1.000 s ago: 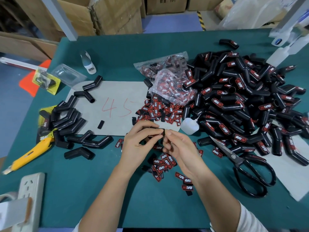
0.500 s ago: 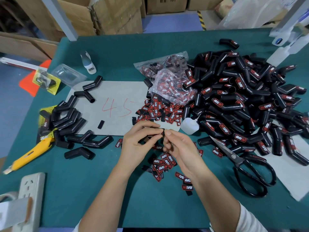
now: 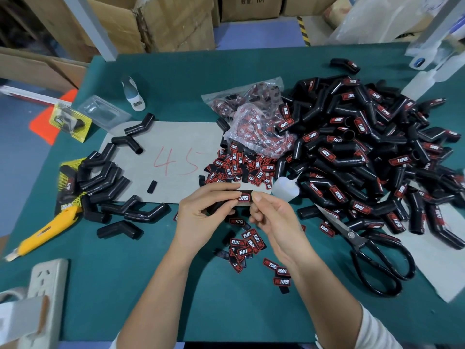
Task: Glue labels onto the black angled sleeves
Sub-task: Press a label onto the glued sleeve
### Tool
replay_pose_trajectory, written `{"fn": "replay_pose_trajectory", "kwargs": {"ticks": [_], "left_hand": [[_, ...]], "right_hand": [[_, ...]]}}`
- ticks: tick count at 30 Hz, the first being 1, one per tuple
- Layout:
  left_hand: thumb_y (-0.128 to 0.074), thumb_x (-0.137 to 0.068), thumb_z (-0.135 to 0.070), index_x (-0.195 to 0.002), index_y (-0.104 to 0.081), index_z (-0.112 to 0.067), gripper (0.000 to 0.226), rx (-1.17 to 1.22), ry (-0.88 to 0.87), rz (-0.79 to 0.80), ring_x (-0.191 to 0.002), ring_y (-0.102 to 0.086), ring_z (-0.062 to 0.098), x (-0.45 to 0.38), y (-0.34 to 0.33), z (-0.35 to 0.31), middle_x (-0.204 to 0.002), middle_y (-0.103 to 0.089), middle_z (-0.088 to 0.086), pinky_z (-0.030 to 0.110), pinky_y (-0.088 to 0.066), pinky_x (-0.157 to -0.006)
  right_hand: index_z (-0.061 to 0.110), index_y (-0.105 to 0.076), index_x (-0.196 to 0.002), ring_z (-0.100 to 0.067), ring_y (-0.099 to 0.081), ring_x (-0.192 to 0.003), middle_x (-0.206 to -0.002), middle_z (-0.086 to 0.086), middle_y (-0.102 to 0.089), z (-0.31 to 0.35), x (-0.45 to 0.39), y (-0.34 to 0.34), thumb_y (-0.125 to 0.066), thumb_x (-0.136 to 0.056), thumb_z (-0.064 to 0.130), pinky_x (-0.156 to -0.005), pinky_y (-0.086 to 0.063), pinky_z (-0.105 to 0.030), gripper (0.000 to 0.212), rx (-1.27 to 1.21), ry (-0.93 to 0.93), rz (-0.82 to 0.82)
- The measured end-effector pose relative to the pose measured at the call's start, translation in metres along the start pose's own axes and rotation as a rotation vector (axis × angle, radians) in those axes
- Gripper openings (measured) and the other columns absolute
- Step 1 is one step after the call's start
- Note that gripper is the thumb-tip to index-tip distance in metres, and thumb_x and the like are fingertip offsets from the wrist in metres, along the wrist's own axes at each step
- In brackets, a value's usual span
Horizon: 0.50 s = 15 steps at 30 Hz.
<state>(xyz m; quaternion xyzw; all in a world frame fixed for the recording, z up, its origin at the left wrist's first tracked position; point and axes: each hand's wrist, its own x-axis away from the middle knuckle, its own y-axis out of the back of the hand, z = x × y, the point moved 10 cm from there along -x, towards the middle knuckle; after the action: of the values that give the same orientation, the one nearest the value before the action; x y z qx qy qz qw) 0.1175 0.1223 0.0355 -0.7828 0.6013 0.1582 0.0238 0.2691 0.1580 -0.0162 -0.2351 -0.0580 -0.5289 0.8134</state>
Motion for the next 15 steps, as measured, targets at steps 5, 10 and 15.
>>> {"fn": "replay_pose_trajectory", "kwargs": {"ticks": [5, 10, 15], "left_hand": [[-0.074, -0.092, 0.001, -0.108, -0.081, -0.006, 0.018, -0.028, -0.011, 0.003, -0.106, -0.074, 0.024, 0.0, 0.0, -0.001, -0.119, -0.076, 0.004, 0.035, -0.065, -0.076], [-0.075, -0.094, 0.0, -0.108, -0.08, -0.011, 0.018, -0.039, -0.053, -0.017, -0.111, -0.072, 0.024, 0.001, 0.001, -0.005, -0.121, -0.076, 0.001, 0.035, -0.065, -0.079], [-0.077, -0.093, -0.015, -0.113, -0.061, -0.044, 0.038, -0.068, 0.009, -0.076, -0.115, -0.072, 0.021, 0.007, -0.003, 0.0, -0.123, -0.075, -0.009, 0.049, -0.059, -0.094]], "right_hand": [[0.025, -0.063, -0.069, -0.01, -0.045, -0.067, -0.069, 0.001, -0.041, 0.002, 0.001, -0.002, -0.054, -0.109, 0.025, -0.078, -0.045, -0.029, 0.041, 0.023, 0.01, 0.011], [0.027, -0.073, -0.079, -0.008, -0.046, -0.068, -0.069, 0.004, -0.042, 0.003, 0.002, -0.005, -0.057, -0.107, 0.03, -0.08, -0.047, -0.028, 0.032, 0.014, 0.038, 0.045], [0.025, -0.079, -0.104, -0.001, -0.061, -0.079, -0.086, 0.008, -0.068, -0.002, 0.003, -0.011, -0.07, -0.095, 0.026, -0.078, -0.052, -0.023, 0.013, -0.048, 0.048, 0.053]]}}
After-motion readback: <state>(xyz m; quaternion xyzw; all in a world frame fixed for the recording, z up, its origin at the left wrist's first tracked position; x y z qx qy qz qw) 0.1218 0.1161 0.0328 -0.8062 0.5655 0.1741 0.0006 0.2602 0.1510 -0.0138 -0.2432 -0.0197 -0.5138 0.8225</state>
